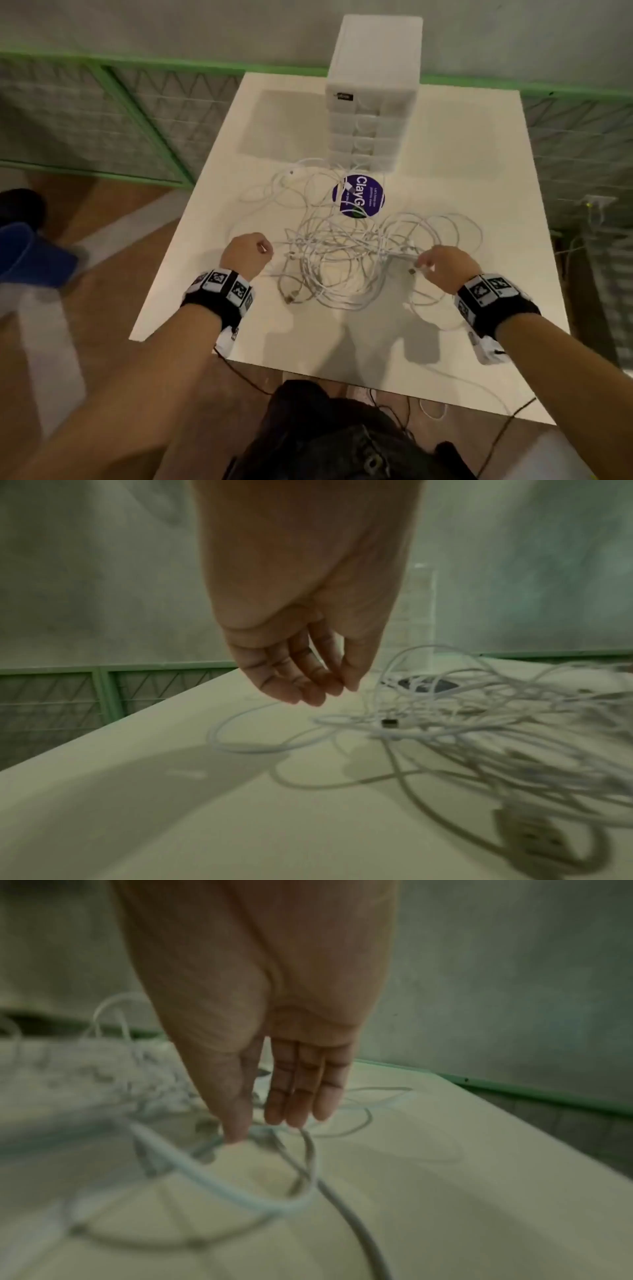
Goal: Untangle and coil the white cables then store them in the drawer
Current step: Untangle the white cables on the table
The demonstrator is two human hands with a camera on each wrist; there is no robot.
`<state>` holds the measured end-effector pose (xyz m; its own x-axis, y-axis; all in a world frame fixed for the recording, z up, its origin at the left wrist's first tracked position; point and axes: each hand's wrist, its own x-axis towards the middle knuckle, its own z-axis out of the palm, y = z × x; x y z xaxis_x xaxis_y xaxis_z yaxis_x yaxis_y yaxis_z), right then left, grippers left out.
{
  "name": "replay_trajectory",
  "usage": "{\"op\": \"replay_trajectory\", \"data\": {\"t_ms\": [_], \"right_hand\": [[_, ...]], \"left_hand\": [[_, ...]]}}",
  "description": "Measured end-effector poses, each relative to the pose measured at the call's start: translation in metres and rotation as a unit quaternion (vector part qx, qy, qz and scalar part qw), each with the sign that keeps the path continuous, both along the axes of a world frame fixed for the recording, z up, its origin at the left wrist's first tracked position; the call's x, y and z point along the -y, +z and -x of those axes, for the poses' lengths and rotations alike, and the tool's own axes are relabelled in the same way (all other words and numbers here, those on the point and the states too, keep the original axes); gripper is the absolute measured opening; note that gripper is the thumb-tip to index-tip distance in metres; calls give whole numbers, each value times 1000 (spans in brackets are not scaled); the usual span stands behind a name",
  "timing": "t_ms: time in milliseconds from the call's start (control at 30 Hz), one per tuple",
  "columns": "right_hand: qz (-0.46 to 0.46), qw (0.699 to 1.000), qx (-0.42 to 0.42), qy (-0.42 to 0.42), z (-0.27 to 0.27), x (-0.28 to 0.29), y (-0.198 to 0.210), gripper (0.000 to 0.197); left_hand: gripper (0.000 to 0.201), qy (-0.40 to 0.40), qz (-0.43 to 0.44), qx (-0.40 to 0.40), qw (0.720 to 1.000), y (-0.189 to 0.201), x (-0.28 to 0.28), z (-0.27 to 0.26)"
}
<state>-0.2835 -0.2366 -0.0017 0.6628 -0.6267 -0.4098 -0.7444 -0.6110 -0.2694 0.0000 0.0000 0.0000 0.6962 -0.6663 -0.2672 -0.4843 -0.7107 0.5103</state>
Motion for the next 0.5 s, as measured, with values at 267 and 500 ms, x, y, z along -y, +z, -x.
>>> {"op": "replay_trajectory", "data": {"t_ms": [267, 500], "right_hand": [[36, 998, -55, -12, -8, -6, -17, 21], [36, 952, 266, -149, -39, -22, 28, 19]], "left_hand": [[19, -107, 9, -38, 993, -16, 14, -18], [27, -232, -79, -36, 969, -30, 30, -14]]}}
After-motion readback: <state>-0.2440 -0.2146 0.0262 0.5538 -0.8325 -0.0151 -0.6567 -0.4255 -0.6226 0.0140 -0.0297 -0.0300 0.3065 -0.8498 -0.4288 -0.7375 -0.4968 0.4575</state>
